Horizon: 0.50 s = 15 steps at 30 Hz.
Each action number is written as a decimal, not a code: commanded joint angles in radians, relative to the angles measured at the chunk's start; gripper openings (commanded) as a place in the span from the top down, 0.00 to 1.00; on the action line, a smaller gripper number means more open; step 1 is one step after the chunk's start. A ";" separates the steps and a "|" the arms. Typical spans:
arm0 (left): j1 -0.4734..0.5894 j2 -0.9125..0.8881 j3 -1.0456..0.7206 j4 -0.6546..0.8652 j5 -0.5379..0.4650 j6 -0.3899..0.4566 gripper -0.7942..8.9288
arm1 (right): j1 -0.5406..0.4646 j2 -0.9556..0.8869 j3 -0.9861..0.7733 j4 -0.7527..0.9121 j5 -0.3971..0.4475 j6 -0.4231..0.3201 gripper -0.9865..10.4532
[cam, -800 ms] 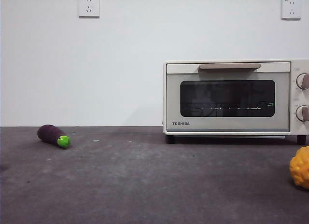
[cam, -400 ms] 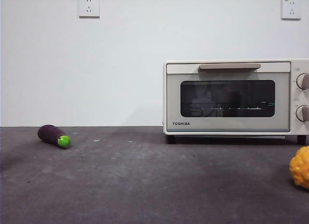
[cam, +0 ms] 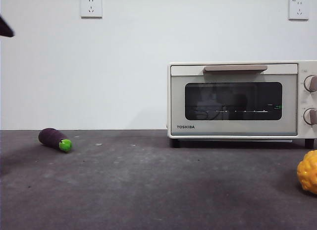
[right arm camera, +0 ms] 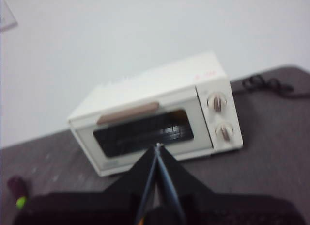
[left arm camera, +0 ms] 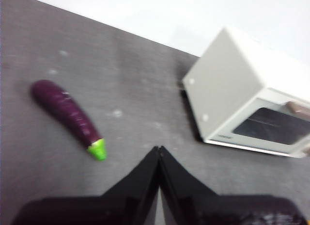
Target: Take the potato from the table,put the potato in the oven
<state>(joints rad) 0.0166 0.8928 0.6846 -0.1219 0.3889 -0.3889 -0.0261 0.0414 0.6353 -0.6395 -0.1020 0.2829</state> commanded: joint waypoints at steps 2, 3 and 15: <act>-0.020 0.087 0.076 0.011 0.077 -0.015 0.92 | 0.000 0.008 0.059 -0.086 -0.002 0.013 0.91; -0.025 0.105 0.095 0.011 0.097 -0.016 0.92 | 0.000 0.008 0.071 -0.107 -0.002 0.014 0.91; -0.174 0.365 0.384 -0.055 0.219 -0.020 0.92 | 0.000 0.015 0.109 -0.154 -0.026 0.068 0.91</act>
<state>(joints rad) -0.1455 1.2362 1.0557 -0.1738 0.5999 -0.4053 -0.0261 0.0525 0.7387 -0.7963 -0.1234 0.3237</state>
